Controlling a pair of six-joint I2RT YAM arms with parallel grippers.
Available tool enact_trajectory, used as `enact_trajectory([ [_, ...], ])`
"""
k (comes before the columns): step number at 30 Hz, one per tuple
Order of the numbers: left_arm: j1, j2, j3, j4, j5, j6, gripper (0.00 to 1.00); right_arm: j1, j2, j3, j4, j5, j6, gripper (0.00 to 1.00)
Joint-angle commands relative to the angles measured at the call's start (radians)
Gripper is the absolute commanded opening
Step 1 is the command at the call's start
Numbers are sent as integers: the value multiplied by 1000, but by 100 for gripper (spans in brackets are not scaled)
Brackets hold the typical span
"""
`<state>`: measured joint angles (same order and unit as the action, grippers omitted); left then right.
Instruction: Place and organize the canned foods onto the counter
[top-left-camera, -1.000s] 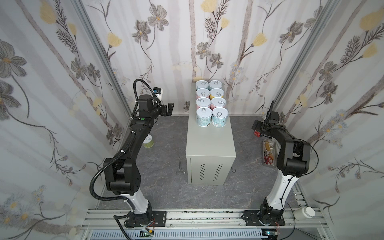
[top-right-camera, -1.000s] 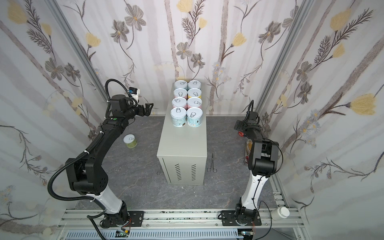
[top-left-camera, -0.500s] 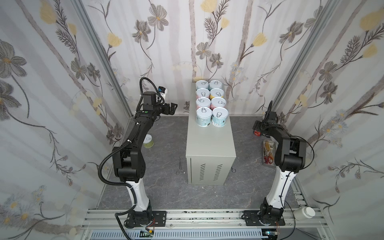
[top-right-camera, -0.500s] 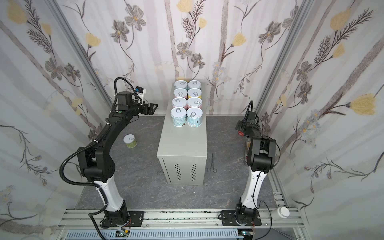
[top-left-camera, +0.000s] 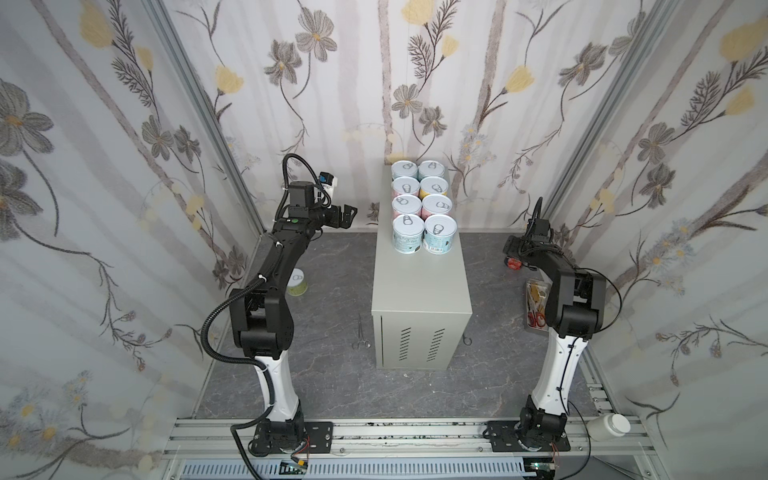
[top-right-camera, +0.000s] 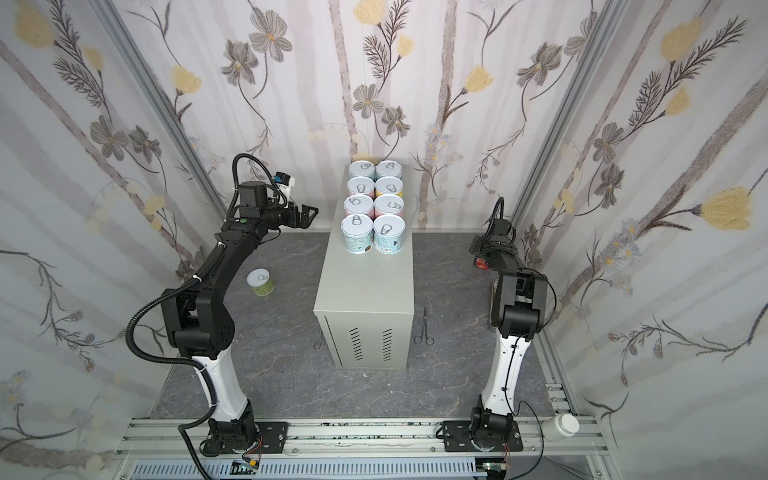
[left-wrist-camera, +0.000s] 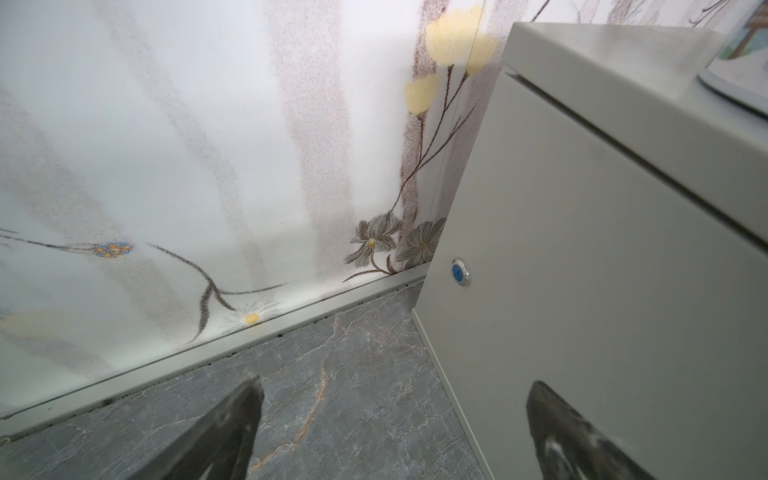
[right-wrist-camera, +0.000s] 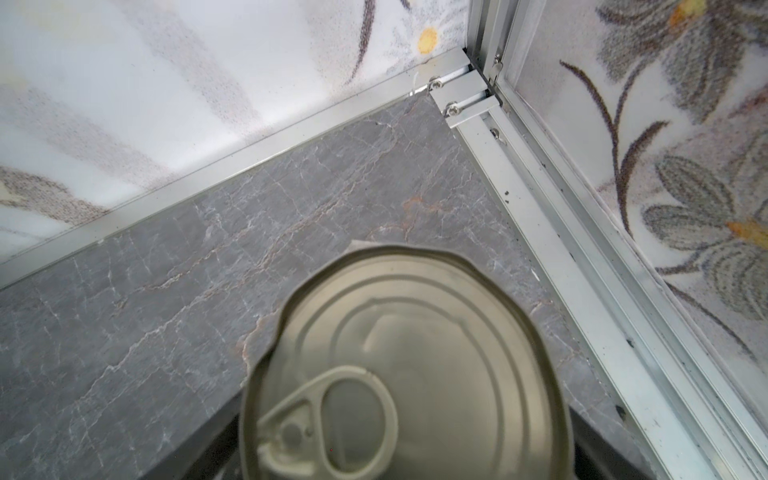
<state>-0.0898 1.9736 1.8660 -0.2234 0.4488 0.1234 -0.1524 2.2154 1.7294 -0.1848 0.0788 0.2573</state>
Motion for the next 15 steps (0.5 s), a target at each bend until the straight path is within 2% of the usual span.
enact_trajectory([
  [1,-1,14,25,-7,9,-1,100,6,19,35,12,12,3,90],
  [10,-4,55,85,-40,10,-3,100,16,59,106,-29,28,-10,81],
  [15,-5,53,91,-45,10,-3,100,24,63,113,-37,47,-22,71],
])
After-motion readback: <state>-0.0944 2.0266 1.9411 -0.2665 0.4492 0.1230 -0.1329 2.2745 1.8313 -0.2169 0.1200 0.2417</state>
